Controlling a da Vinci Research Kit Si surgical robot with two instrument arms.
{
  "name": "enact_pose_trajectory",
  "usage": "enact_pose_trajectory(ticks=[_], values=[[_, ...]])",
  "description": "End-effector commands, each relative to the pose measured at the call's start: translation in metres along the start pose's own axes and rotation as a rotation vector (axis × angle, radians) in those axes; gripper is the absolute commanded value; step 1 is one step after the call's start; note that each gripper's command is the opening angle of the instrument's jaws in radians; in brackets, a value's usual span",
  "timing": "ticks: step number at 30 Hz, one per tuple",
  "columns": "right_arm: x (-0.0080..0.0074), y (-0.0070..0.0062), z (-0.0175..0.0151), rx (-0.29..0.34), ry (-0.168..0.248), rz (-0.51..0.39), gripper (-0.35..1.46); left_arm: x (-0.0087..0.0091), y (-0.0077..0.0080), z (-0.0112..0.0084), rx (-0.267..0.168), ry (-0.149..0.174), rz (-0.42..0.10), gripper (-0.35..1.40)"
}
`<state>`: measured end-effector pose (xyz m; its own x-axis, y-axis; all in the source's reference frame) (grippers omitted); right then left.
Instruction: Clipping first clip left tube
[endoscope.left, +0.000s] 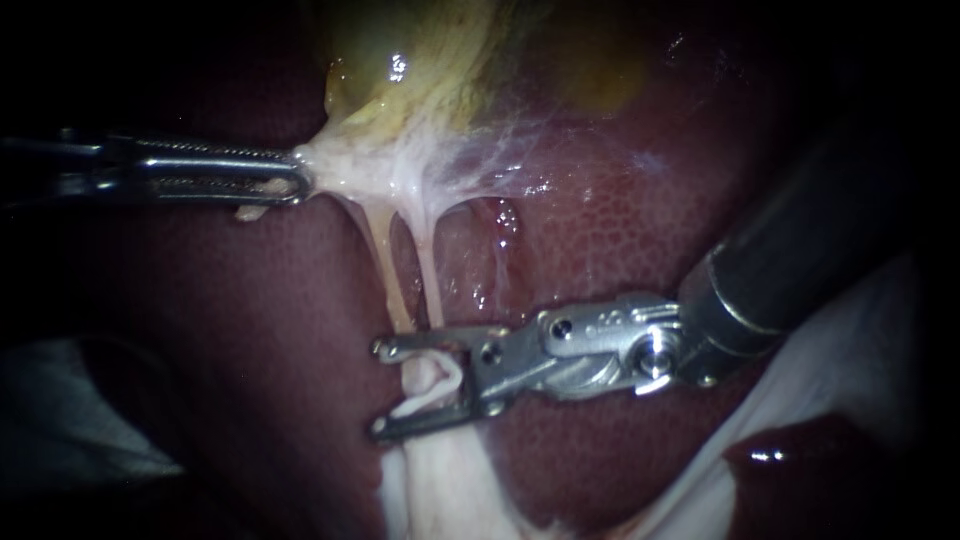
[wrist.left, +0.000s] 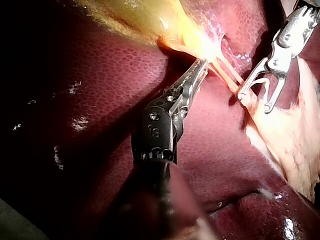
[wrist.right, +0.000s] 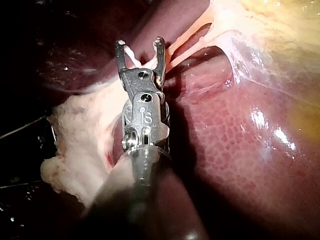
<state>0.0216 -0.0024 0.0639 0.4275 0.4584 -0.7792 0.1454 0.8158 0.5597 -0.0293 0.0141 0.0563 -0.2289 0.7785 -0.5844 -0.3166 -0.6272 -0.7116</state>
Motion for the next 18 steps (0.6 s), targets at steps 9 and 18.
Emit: enact_pose_trajectory(ticks=[9,18], values=[[-0.0005,-0.0003,-0.0026,0.012,0.004,0.009,0.47,0.0,0.0,-0.0001,-0.001,0.0,0.0,-0.35],[-0.0009,0.0007,-0.0037,0.016,0.023,0.021,0.46,0.0,0.0,-0.0001,-0.001,0.0,0.0,-0.35]])
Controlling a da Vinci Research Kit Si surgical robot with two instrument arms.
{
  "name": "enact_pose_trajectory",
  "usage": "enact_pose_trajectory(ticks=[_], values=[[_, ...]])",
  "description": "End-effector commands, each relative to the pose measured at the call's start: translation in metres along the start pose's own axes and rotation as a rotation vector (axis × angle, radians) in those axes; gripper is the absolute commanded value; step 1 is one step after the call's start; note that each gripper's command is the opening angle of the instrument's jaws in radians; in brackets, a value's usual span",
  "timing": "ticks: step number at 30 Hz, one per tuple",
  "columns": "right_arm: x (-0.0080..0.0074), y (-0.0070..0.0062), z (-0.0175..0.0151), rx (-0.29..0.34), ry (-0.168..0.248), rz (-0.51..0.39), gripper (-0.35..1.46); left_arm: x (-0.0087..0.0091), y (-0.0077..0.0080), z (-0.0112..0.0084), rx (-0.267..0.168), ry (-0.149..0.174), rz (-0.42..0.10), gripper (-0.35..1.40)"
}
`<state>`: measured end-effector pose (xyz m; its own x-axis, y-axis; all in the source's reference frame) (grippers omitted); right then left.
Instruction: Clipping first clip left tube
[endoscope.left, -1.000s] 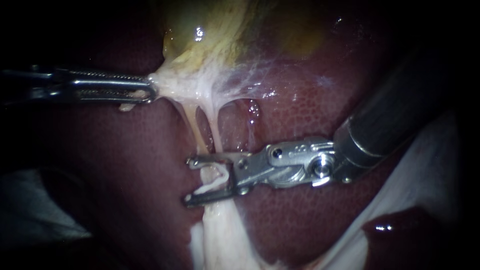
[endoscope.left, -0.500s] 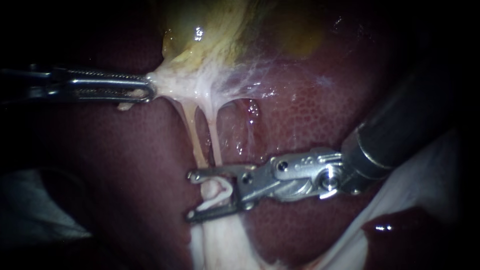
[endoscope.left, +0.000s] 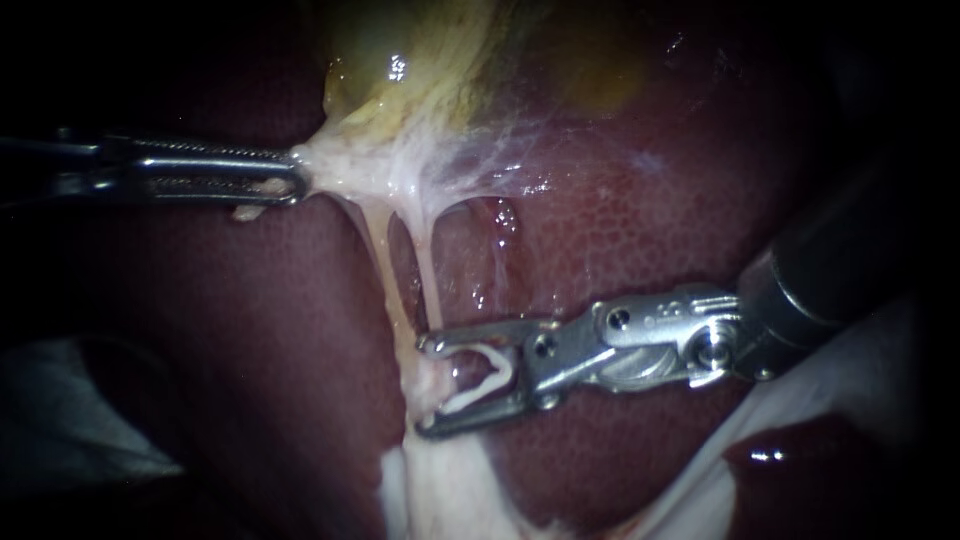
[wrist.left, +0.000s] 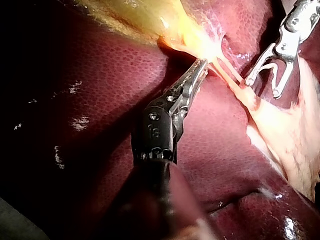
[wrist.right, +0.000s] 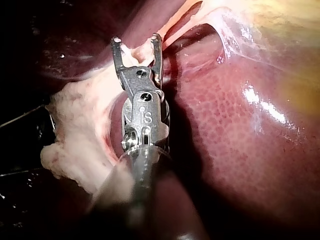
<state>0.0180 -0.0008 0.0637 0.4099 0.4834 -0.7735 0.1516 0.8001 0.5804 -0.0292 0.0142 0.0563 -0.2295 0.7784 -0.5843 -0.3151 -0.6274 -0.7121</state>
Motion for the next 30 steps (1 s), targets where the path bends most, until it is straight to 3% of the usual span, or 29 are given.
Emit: enact_pose_trajectory(ticks=[1,17,30], values=[[-0.0003,0.0003,0.0002,-0.001,0.006,0.006,0.46,0.0,0.0,0.0,0.0,0.0,0.0,-0.35],[-0.0025,0.0049,0.0005,0.003,0.044,0.048,0.48,0.0,0.0,0.0,0.0,0.0,0.0,-0.35],[-0.0025,0.0051,0.0017,0.035,0.075,0.063,0.49,0.0,0.0,0.0,0.001,0.0,0.0,-0.35]])
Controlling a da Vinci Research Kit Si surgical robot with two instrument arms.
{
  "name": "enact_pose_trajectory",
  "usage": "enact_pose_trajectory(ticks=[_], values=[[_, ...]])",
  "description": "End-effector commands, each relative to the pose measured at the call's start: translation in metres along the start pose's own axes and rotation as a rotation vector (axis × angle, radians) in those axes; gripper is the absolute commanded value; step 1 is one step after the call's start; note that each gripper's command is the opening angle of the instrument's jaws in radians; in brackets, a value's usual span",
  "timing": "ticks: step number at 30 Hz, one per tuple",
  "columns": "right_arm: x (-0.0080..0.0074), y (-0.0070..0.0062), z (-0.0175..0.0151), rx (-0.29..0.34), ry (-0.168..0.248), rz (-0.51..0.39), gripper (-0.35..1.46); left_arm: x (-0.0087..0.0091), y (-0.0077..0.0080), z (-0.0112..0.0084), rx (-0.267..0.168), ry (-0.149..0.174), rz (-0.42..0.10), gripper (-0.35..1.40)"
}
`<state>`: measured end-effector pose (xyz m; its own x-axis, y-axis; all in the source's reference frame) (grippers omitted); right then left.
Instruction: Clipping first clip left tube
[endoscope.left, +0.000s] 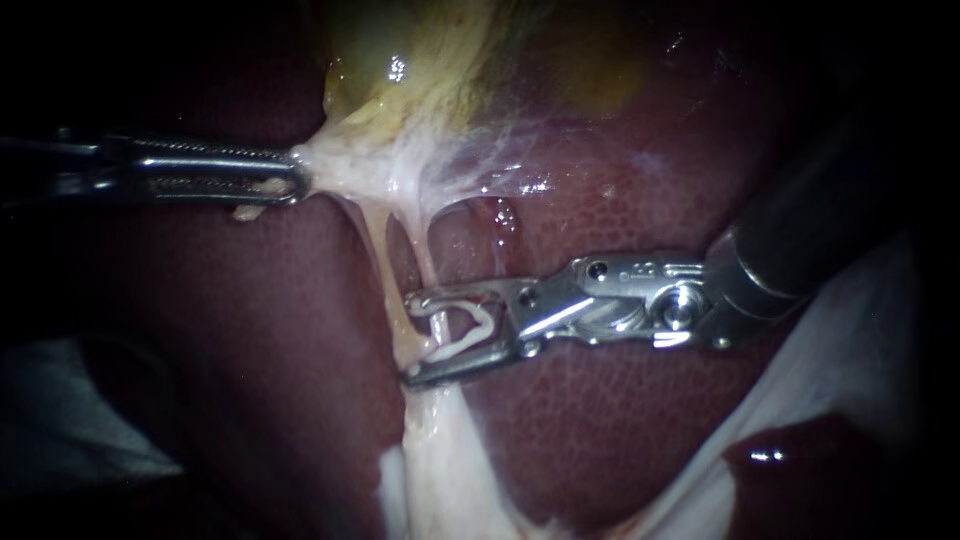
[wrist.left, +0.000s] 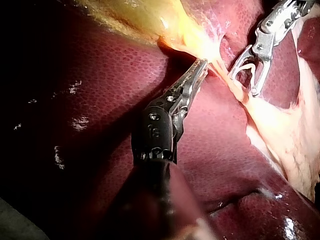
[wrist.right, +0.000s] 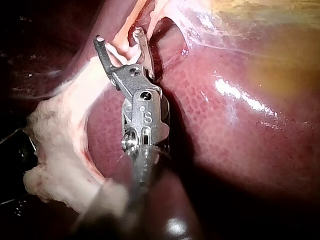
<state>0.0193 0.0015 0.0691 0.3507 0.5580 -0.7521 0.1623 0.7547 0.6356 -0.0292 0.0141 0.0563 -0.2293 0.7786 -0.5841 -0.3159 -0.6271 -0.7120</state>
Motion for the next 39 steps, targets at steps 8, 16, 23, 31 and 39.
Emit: enact_pose_trajectory(ticks=[8,16,23,31,39], values=[[0.0004,-0.0006,0.001,0.061,0.047,0.018,0.49,0.0,0.0,0.0001,0.0,0.0,0.0,-0.35],[0.0005,-0.001,0.0022,0.116,0.069,0.012,0.48,0.0001,0.0,0.0002,0.001,0.001,0.0,-0.35],[0.0,-0.0008,0.0041,0.115,0.065,0.011,0.47,0.0002,0.0001,0.0005,0.003,0.001,-0.001,-0.35],[0.0,-0.0012,0.0056,0.116,0.063,0.012,0.47,0.0002,0.0001,0.0007,0.003,0.001,-0.001,-0.35],[0.0003,-0.0019,0.006,0.121,0.061,0.033,0.48,0.0002,0.0001,0.0007,0.004,0.001,-0.001,-0.35]])
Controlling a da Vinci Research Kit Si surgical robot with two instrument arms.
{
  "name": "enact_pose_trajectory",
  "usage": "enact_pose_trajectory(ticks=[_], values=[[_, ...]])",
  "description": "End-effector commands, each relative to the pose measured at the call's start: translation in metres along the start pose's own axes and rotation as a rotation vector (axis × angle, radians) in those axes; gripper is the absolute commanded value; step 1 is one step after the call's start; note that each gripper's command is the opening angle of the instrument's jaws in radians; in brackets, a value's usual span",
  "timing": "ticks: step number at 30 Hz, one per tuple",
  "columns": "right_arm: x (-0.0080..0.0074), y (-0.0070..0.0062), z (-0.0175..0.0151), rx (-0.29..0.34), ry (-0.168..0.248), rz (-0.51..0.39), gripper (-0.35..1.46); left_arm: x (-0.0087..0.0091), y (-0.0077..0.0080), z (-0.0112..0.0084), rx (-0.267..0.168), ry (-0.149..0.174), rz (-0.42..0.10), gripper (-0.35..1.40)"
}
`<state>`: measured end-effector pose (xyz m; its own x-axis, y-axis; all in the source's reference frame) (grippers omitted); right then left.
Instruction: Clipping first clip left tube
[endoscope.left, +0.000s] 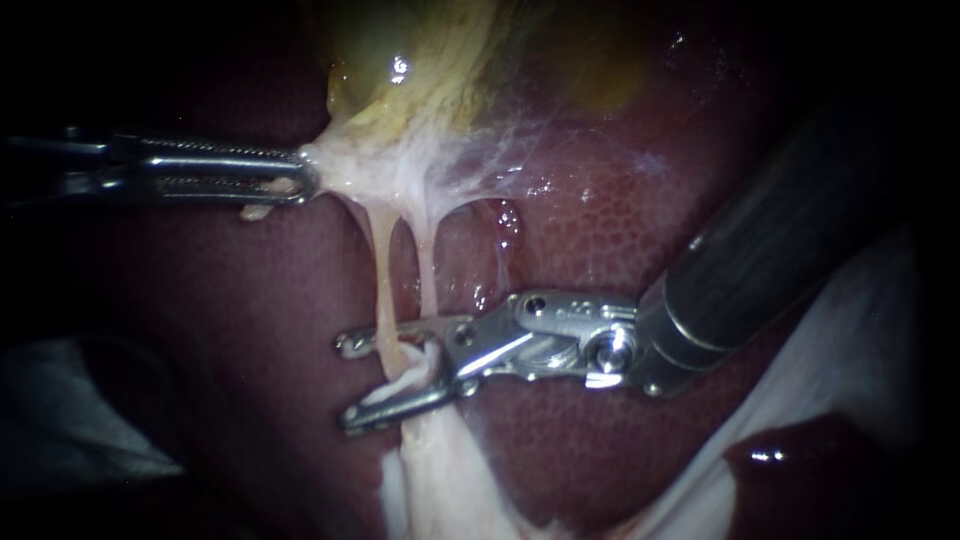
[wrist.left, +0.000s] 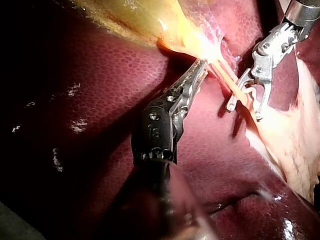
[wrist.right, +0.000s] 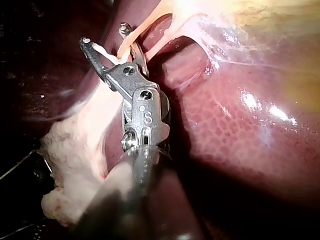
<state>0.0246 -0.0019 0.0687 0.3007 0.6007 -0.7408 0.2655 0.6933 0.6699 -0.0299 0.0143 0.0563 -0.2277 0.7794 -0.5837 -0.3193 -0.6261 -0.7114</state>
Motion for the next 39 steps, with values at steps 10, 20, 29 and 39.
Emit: enact_pose_trajectory(ticks=[10,20,29,39], values=[[0.0008,-0.0032,0.0005,0.082,-0.014,-0.003,0.46,-0.0001,-0.0001,-0.0002,-0.001,0.0,0.001,-0.35],[0.001,-0.0038,0.0007,0.102,-0.019,0.005,0.27,-0.0001,-0.0001,-0.0002,-0.002,-0.001,0.001,-0.35],[0.001,-0.0039,0.0002,0.101,-0.018,0.03,-0.24,-0.0001,-0.0001,-0.0002,-0.002,-0.001,0.001,-0.35],[0.0007,-0.0038,-0.0001,0.09,-0.017,0.052,-0.35,-0.0001,-0.0001,-0.0002,-0.002,-0.001,0.001,-0.35]])
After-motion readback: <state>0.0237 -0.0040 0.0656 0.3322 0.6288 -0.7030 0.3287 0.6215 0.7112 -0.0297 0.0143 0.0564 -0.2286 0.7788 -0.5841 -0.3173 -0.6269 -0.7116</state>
